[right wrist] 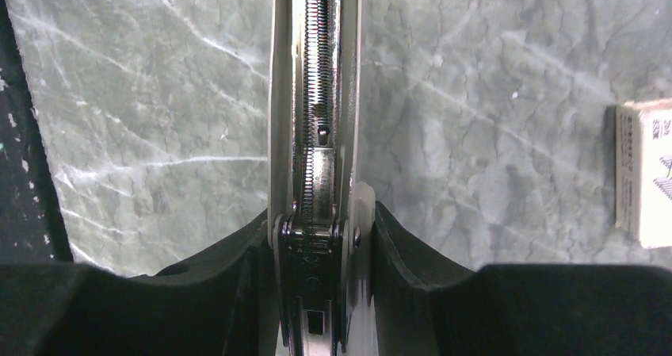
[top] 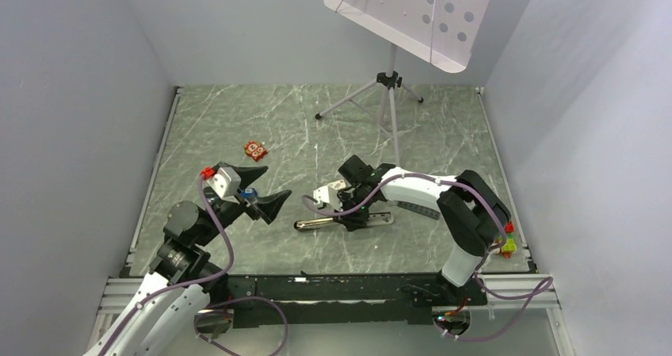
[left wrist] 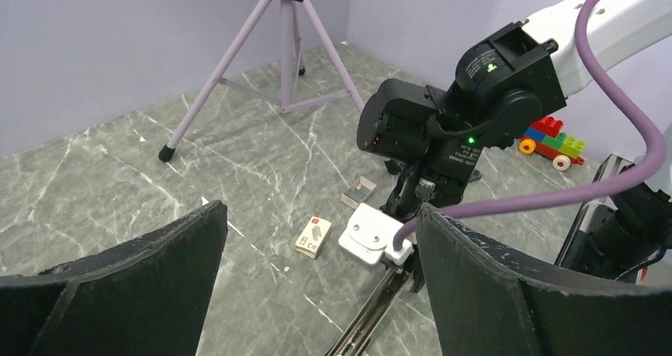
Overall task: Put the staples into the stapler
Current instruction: Place the stapler at the center of the board.
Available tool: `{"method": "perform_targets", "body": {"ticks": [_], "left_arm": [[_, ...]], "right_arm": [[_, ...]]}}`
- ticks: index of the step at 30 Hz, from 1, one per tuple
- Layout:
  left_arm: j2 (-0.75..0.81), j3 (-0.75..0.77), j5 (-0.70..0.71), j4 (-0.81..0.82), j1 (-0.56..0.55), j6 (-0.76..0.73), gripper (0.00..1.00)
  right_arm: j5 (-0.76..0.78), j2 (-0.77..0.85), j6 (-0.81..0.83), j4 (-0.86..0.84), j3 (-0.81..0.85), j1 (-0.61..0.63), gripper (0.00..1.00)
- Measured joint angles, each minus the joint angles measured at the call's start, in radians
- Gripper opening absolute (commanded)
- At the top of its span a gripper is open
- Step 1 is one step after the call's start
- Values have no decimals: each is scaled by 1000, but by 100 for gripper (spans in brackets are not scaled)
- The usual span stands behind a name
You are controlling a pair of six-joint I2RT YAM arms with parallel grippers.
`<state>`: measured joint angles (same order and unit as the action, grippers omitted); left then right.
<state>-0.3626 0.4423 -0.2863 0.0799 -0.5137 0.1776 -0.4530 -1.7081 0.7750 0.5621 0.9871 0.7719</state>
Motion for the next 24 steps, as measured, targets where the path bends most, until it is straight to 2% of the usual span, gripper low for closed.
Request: {"method": "perform_targets", "body": {"ticks": [10, 19, 24], "left_arm": [[8, 0, -4, -6, 0, 0, 92], [14, 0, -5, -18, 0, 0, 92], [14, 0, -7, -18, 0, 0, 92]], "right_arm": [[48, -32, -38, -47, 34, 47, 30], [62, -32, -59, -67, 28, 48, 39], [66, -31, -61, -77, 25, 48, 47]]}}
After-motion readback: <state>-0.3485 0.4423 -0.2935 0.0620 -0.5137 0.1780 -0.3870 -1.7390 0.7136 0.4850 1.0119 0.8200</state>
